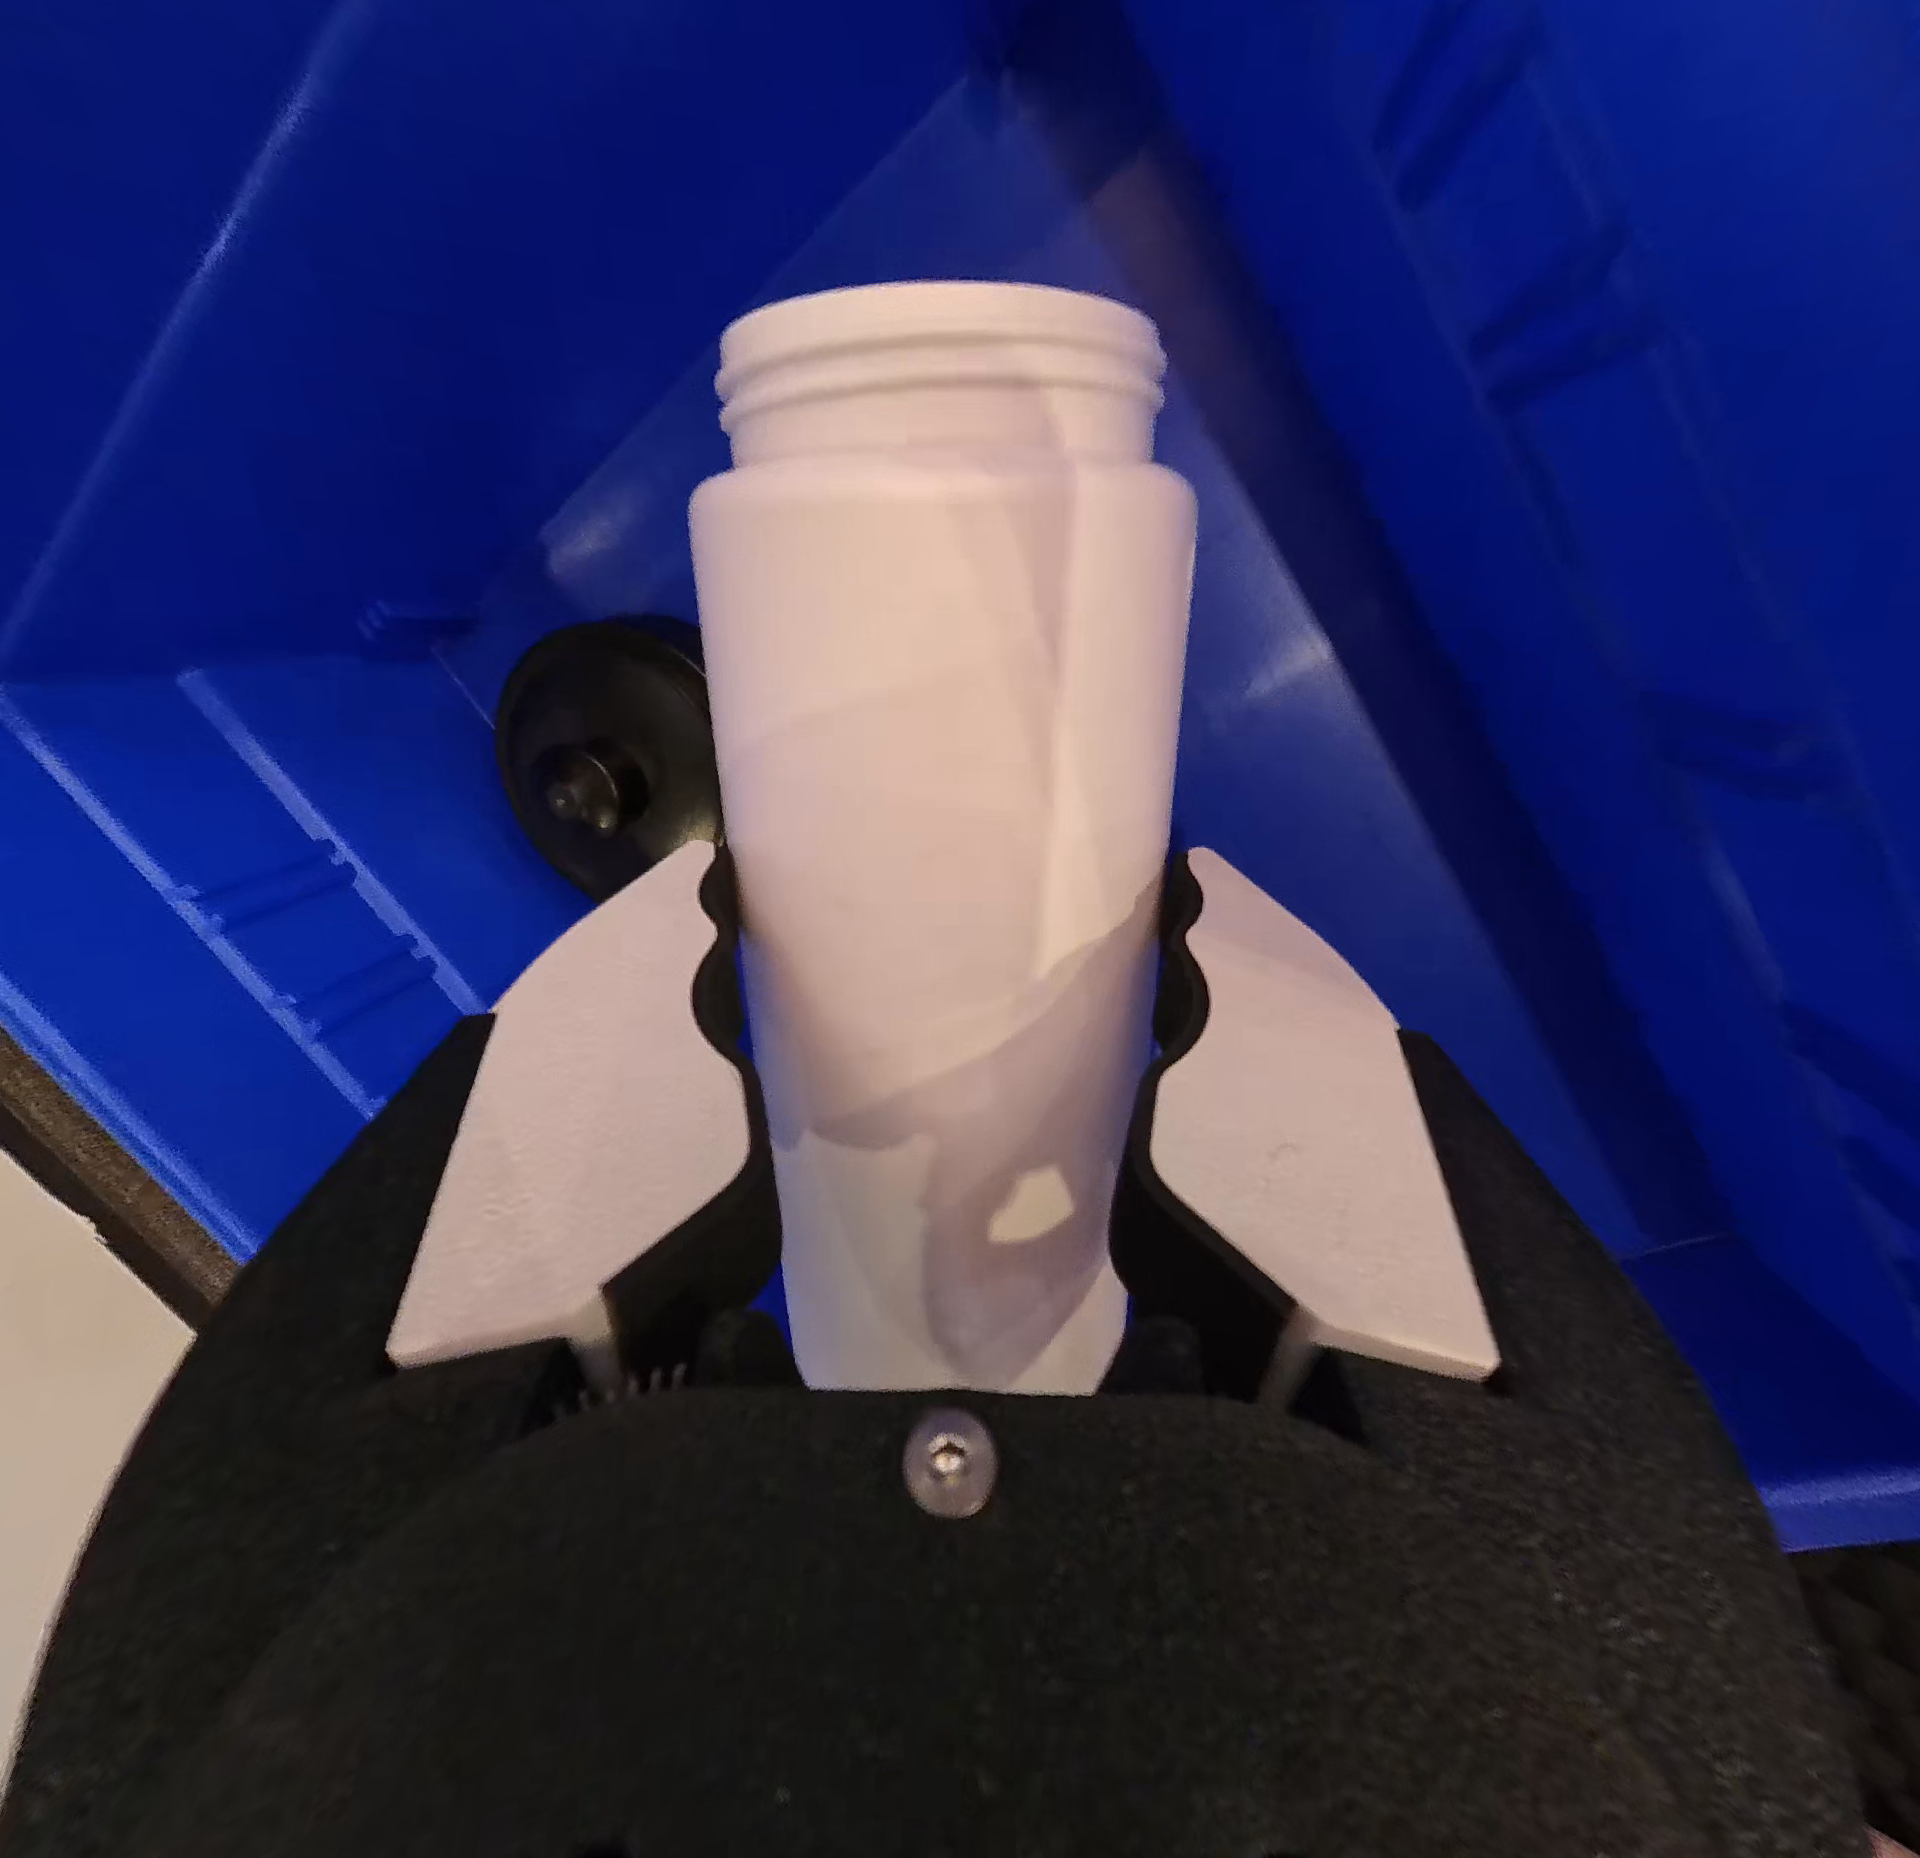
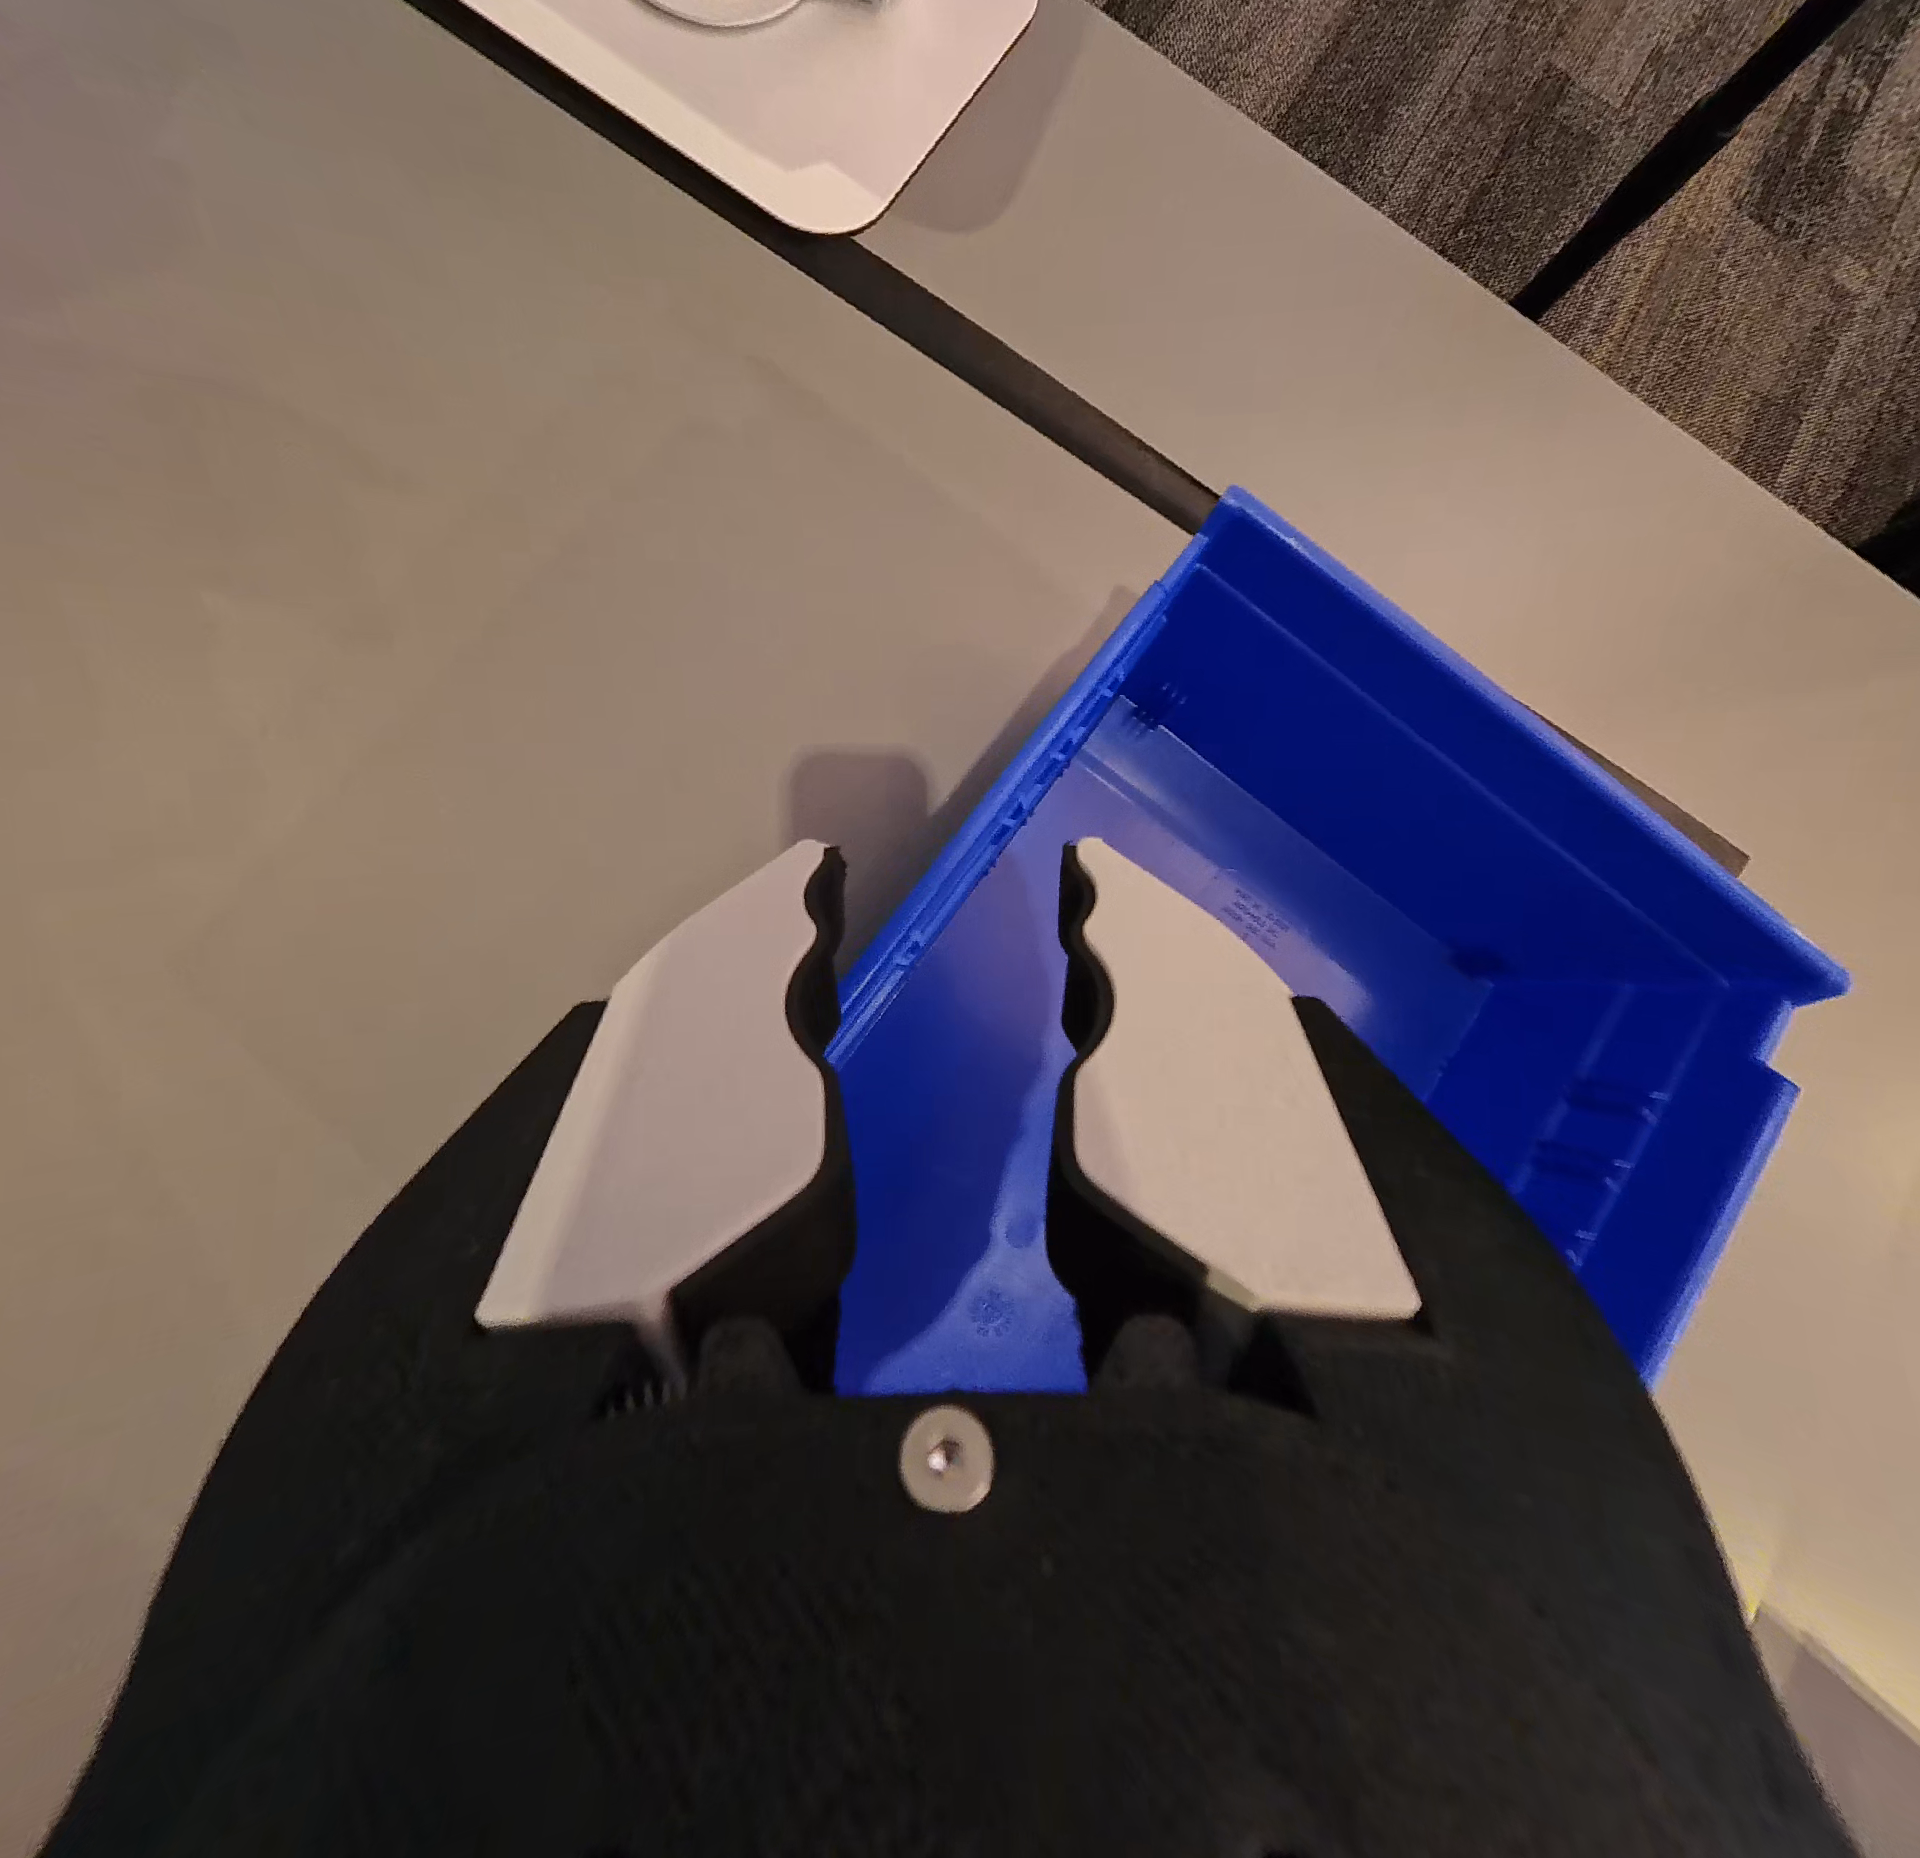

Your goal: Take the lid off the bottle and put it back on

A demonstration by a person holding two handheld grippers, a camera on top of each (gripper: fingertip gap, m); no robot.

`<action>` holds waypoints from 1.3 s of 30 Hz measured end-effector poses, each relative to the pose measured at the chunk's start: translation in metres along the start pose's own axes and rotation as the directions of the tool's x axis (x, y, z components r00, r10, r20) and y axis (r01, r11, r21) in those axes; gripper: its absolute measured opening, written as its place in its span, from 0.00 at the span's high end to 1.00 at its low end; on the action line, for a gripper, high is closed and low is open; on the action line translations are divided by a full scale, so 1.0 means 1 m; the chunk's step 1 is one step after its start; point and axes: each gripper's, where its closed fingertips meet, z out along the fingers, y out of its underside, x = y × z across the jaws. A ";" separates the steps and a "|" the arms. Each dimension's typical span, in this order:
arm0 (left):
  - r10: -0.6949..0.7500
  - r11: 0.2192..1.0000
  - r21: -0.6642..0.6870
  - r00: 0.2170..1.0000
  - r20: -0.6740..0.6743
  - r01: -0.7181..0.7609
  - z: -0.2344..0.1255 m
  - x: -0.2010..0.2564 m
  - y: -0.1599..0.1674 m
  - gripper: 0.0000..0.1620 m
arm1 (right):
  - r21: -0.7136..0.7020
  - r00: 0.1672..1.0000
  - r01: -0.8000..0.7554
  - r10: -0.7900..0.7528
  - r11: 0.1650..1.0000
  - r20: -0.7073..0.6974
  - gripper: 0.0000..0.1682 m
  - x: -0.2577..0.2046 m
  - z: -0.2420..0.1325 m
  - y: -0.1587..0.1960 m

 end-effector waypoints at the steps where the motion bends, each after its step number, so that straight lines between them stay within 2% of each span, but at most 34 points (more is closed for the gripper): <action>1: -0.009 1.000 -0.001 1.000 0.001 0.009 -0.001 -0.001 0.000 0.52 | 0.000 1.000 0.000 0.000 1.000 0.000 0.75 0.000 0.000 0.000; 8: -0.048 0.995 0.083 0.999 -0.006 0.048 -0.023 -0.007 -0.004 0.52 | -0.003 1.000 0.001 -0.001 1.000 0.000 0.75 0.001 0.001 0.001; 12: -0.090 0.963 0.257 0.996 0.015 0.083 -0.053 -0.020 -0.019 0.52 | -0.011 1.000 0.006 -0.006 1.000 0.002 0.75 0.000 0.003 0.002; 15: -0.154 0.875 0.460 0.988 -0.029 0.150 -0.086 -0.027 -0.040 0.52 | -0.015 1.000 0.010 -0.010 1.000 0.004 0.75 -0.001 0.004 0.002; 19: -0.161 0.697 0.688 0.979 -0.125 0.202 -0.130 -0.026 -0.067 0.52 | -0.022 1.000 0.016 -0.016 1.000 0.008 0.75 -0.003 0.006 0.003; 25: -0.078 0.491 0.838 0.970 -0.229 0.237 -0.177 -0.009 -0.087 0.52 | -0.031 1.000 0.027 -0.027 0.999 0.012 0.75 -0.006 0.007 0.003; 29: 0.040 0.329 0.901 0.950 -0.311 0.281 -0.209 0.010 -0.097 0.52 | -0.040 0.999 0.036 -0.036 0.999 0.014 0.75 -0.007 0.009 0.005; 33: 0.142 0.263 0.912 0.922 -0.360 0.315 -0.230 0.034 -0.105 0.53 | -0.036 0.999 0.046 -0.045 0.998 0.015 0.75 -0.010 0.009 0.003; 36: 0.189 0.253 0.914 0.911 -0.367 0.316 -0.238 0.059 -0.115 0.53 | -0.011 0.998 0.062 -0.062 0.998 0.008 0.75 -0.012 0.006 -0.002; 39: 0.220 0.280 0.908 0.899 -0.378 0.313 -0.235 0.095 -0.132 0.53 | 0.006 0.997 0.071 -0.071 0.997 0.011 0.75 -0.015 0.003 -0.006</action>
